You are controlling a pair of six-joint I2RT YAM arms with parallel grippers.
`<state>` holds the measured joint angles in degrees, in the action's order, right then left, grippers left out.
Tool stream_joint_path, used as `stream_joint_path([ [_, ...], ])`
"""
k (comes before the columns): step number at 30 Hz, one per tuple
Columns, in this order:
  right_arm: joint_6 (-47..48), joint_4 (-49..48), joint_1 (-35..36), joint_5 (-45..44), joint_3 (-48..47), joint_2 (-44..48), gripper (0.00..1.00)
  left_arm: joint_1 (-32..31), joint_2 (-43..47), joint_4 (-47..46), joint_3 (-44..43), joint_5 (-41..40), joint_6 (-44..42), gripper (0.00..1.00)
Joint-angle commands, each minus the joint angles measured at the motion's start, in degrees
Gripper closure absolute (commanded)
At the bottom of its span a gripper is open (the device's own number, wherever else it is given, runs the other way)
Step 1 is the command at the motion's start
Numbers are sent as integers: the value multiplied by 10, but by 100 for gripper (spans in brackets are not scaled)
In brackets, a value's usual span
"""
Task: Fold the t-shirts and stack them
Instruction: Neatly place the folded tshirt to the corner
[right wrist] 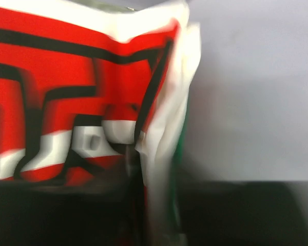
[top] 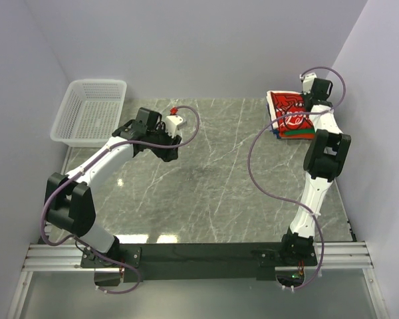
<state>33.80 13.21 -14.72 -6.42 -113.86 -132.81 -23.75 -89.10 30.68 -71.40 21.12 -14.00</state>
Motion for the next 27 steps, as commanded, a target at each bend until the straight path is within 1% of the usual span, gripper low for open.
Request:
stream_joint_path([
  [1, 10, -26, -18, -49, -16, -2, 41, 2, 4, 1, -30, 9, 7, 45],
  [3, 7, -21, -22, -42, -13, 14, 24, 1, 9, 3, -31, 7, 8, 44],
  [4, 7, -19, -24, -42, -12, 21, 18, 1, 11, 3, -30, 6, 8, 43],
  [7, 6, -7, -30, -40, -15, 43, 17, 1, 14, 10, -35, 0, 8, 43],
  [11, -25, 16, -40, -25, -16, 83, 17, 1, 25, 11, -31, -2, 6, 43],
  [15, -51, 36, -43, 42, 4, 133, 17, 2, 31, 15, -28, -1, -2, 43],
  [19, -94, 101, -43, 119, -21, 158, 18, 5, 32, 17, -30, 1, -9, 43],
  [20, -101, 114, -44, 150, -26, 162, 19, 7, 34, 16, -30, 2, -9, 43],
  [23, -128, 165, -43, 187, -52, 152, 40, 12, 34, 18, -32, 8, -9, 43],
  [24, -134, 172, -43, 202, -60, 147, 61, 12, 35, 16, -33, 9, -9, 43],
  [26, -151, 174, -42, 203, -78, 125, 76, 14, 34, 16, -34, 15, -8, 43],
  [27, -158, 169, -41, 200, -82, 115, 86, 15, 32, 16, -35, 16, -7, 43],
])
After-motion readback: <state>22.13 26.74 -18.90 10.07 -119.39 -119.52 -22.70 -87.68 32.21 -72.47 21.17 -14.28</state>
